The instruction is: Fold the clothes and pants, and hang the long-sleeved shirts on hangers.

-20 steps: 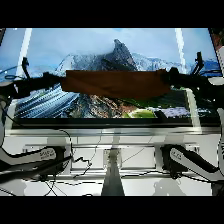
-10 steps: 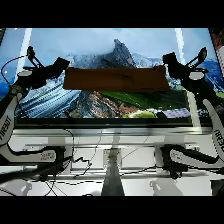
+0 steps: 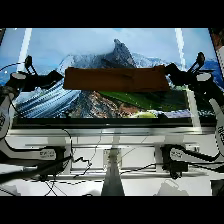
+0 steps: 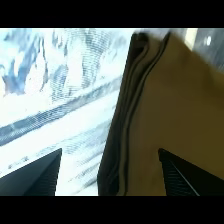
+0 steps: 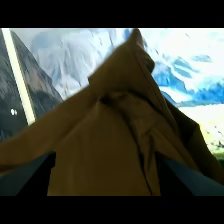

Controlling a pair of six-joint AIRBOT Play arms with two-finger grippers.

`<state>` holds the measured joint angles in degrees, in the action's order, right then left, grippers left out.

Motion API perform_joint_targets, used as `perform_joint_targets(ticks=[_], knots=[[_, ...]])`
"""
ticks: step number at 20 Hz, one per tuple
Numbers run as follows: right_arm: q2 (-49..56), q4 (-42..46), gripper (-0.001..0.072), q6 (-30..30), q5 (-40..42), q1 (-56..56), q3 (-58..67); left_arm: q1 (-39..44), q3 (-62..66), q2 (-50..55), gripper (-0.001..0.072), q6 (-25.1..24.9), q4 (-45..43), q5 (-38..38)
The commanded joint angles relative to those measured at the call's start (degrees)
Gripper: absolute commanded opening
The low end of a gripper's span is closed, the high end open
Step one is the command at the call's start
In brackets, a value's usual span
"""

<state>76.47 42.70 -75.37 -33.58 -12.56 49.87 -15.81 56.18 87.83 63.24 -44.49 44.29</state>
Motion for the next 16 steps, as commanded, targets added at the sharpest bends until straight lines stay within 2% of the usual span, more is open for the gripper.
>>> perform_joint_targets(ticks=[1, 5, 6, 8, 10, 12, 16], knots=[[0.02, 2.93, 0.0689, 1.16, -6.12, 0.85, 0.15, 1.4, 3.96, 4.44, 0.0681, 3.67, -6.29, 6.51], [0.02, 7.54, 0.0686, 1.42, -10.78, 4.81, 4.74, 8.07, 10.62, 10.56, 0.0674, 3.67, -6.27, 4.85], [0.02, 7.5, 0.0632, 1.38, -10.97, 5.7, 6.25, 9.4, 11.69, 11.39, 0.0552, 3.69, -6.27, 3.85], [0.02, 7.5, 0.0403, 1.38, -10.56, 7.96, 8.68, 11.26, 13.03, 11.67, 0.0047, 3.65, -6.29, 3.34], [0.02, 7.54, 0.022, 1.42, -10.45, 10.86, 10.16, 11.63, 15.06, 10.62, 0.0018, 3.43, -6.56, 7.28], [0.02, 7.52, 0.0014, 1.44, -10.16, 14.78, 10.8, 10.69, 17.81, 7.93, 0.0017, 3.43, -8.04, 15.8], [1.27, 7.34, 0.0013, 0.96, -3.67, 24.94, 10.86, 8.9, 18.91, -3.85, 0.0017, 3.45, -12.09, 28.61]])
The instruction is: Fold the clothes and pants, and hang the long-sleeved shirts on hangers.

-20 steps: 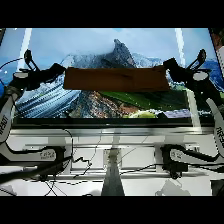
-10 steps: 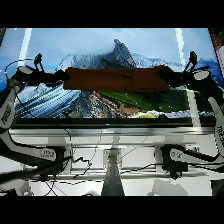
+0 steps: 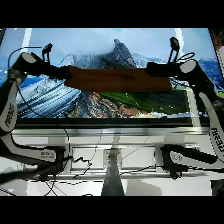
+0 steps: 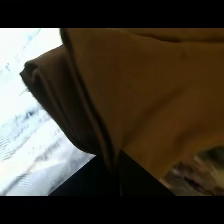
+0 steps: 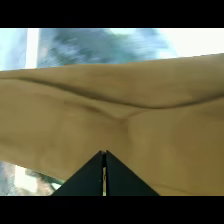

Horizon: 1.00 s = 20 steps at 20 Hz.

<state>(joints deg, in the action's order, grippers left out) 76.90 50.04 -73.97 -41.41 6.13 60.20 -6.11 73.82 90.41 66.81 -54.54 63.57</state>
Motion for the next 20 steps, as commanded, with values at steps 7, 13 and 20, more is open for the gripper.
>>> perform_joint_targets(ticks=[7, 13, 20], knots=[[15.58, -0.96, 0.0012, -6.29, 5.03, 26.95, 12.63, -0.79, 1.27, -27.04, 0.0018, -0.17, -2.05, 11.93], [26.23, -2.84, 0.0013, -13.75, 8.72, 41.11, 25.88, -0.74, 1.27, -30.77, 0.0018, -0.11, -1.99, 11.1], [23.26, 5.01, 0.0014, -13.88, -2.14, 35.58, 28.0, -0.15, 1.16, -29.16, 0.0018, -0.11, 10.49, 10.43]])
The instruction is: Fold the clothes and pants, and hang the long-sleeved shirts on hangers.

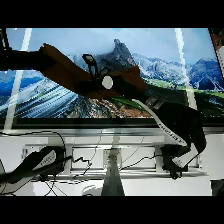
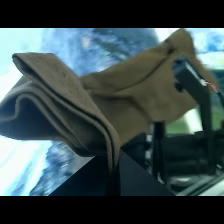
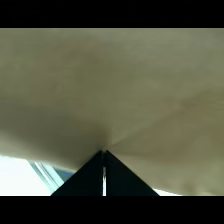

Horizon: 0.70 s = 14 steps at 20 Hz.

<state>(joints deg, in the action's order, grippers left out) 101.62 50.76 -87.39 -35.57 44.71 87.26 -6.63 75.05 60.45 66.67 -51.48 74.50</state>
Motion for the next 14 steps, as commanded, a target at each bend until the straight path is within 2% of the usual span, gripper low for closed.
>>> perform_joint_targets(ticks=[1, 4, 6, 8, 10, 11, 13, 14], knots=[[-3.1, 7.3, 0.0013, -0.46, -13.6, -6.12, 0.94, 1.31, -0.07, 1.79, 0.0018, 0.02, 10.54, -1.05], [-8.79, 19.17, 0.0014, -0.35, -25.62, -16.57, 0.94, 9.05, -0.07, 6.4, 0.0018, 0.04, 16.46, -5.33], [-12.92, 25.64, 0.0013, 0.2, -30.03, -24.55, 0.94, 18.21, -0.07, 10.71, 0.0018, 0.04, 16.65, -12.15], [-16.46, 27.54, 0.0013, 2.47, -32.76, -33.14, 0.94, 28.26, -0.07, 15.82, 0.0018, 0.04, 16.7, -24.06], [-18.69, 26.8, 0.0014, 2.69, -33.64, -41.57, 0.92, 37.0, -0.07, 21.27, 0.002, 0.7, 17.9, -39.39], [-19.02, 25.62, 0.0014, 2.05, -33.46, -44.98, 0.9, 40.41, -0.07, 23.82, 0.0093, 0.68, 18.84, -45.83], [-18.95, 22.71, 0.0014, 1.95, -31.08, -50.6, 0.24, 45.42, -0.07, 28.15, 0.0706, 0.85, 18.86, -54.23], [-18.93, 20.65, 0.0016, 1.97, -29.44, -52.7, -0.74, 46.56, -0.07, 29.49, 0.0695, 0.87, 18.78, -55.17]])
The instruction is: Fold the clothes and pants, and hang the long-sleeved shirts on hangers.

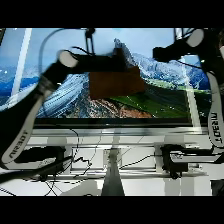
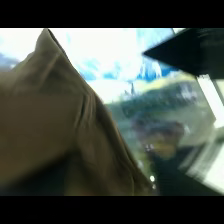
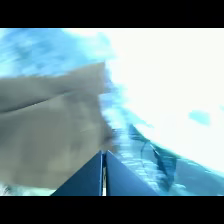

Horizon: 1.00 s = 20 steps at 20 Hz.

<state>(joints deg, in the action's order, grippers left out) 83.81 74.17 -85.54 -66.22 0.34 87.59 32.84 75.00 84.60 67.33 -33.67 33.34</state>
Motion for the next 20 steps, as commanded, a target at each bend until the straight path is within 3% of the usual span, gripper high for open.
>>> perform_joint_targets(ticks=[1, 3, 5, 7, 9, 10, 14, 18, 20], knots=[[-0.85, -4.83, 0.0038, 0.26, 2.4, -10.21, -2.21, 7.19, -0.02, 5.92, 0.0695, 0.2, 0.87, -13.46], [1.33, -8.37, 0.0161, 3.06, 2.43, -12.79, -3.61, 5.53, -0.02, 5.33, 0.0695, 0.0, -0.31, -11.91], [5.84, -12.22, 0.019, 5.75, 0.04, -14.1, -3.78, 2.14, 0.0, 3.43, 0.0695, -0.04, -2.47, -8.94], [11.28, -19.56, 0.0379, 9.31, -2.51, -14.14, -3.78, -1.88, 0.0, 1.2, 0.0695, -0.02, -6.01, -2.86], [16.55, -26.95, 0.0661, 11.02, -5.03, -12.74, -3.78, -5.73, -0.02, -0.48, 0.0694, -0.02, -9.11, 3.5], [18.88, -28.28, 0.071, 11.28, -5.33, -11.37, -3.78, -7.58, -0.02, -0.94, 0.0694, -0.02, -9.68, 6.03], [25.31, -29.27, 0.0692, 11.3, -4.33, -3.61, -3.56, -12.24, -0.02, -0.87, 0.0694, -0.04, -10.8, 9.18], [25.86, -27.8, 0.0688, 12.9, 2.97, 4.0, -3.56, -14.84, -0.02, -0.83, 0.0694, -0.02, -15.96, 10.03], [25.9, -26.67, 0.0635, 12.31, 5.07, 6.67, -3.56, -15.89, -0.02, -0.83, 0.0694, -0.02, -15.91, 11.63]])
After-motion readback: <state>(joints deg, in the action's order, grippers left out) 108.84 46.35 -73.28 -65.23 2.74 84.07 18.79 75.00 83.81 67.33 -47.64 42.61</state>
